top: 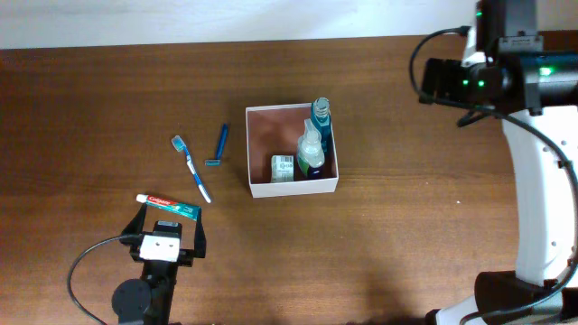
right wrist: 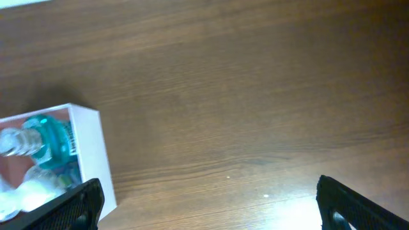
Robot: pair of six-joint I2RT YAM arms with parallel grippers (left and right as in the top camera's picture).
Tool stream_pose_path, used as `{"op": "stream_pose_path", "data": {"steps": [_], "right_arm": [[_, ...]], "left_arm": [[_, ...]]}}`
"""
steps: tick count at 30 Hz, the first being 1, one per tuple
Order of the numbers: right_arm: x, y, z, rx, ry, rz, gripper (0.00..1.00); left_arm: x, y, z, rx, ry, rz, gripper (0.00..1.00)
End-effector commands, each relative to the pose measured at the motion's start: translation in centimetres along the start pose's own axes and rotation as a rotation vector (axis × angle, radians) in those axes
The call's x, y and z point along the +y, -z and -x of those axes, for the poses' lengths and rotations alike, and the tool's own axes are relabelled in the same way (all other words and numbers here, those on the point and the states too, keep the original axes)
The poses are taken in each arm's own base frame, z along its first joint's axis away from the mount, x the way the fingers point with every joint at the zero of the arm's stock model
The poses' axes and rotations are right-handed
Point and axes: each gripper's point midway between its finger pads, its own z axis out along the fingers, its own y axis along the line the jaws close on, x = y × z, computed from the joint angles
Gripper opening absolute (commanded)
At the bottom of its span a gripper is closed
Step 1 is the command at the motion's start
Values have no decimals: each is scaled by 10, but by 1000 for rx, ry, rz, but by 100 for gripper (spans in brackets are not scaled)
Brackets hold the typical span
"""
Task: Pack container
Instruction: 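Open the right gripper and raise it away to the upper right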
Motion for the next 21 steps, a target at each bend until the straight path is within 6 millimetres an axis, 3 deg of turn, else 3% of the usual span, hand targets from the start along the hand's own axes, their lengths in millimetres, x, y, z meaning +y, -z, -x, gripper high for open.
{"op": "stream_pose_path", "data": {"steps": [1,21], "right_arm": [[-13,-1,2,-2,-18,-26,98],[-15,-1,2,-2,-23,-30,99]], "left_arm": [[1,0,-2,4,9,9,100],[1,0,-2,4,9,9,100]]}}
